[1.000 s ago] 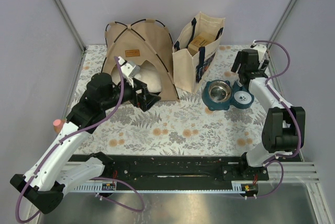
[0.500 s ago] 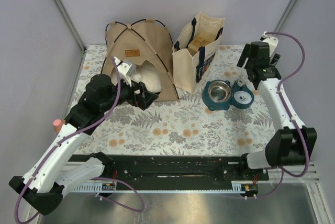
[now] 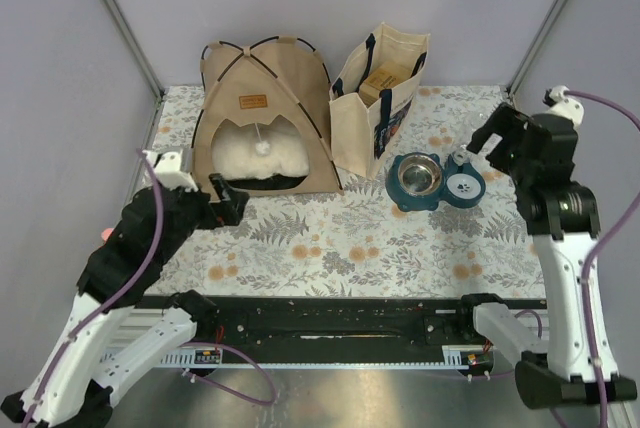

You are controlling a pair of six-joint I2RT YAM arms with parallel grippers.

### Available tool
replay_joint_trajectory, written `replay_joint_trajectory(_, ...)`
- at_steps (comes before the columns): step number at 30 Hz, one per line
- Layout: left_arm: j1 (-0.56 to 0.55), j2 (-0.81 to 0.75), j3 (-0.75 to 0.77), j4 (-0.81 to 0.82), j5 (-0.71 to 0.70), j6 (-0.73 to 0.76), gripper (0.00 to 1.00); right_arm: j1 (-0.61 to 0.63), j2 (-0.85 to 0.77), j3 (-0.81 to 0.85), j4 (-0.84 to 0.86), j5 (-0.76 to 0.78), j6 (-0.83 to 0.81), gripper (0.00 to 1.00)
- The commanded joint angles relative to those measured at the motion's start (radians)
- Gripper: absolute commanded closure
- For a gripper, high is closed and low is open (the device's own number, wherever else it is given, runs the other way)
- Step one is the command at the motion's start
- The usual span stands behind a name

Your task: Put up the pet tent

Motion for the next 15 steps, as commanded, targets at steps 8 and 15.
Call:
replay_joint_trajectory(8, 0.000, -0.187, 0.100, -0.389, -0.201, -0.049, 0.01, -0.003, -0.450, 0.014, -0.349, -0.124, 0.104, 0.01)
replay_joint_trajectory(15, 0.000, -0.250, 0.107, -0.446, -0.189, -0.035, 0.01, -0.003, -0.550, 0.029, -0.406, -0.101, 0.090, 0.01)
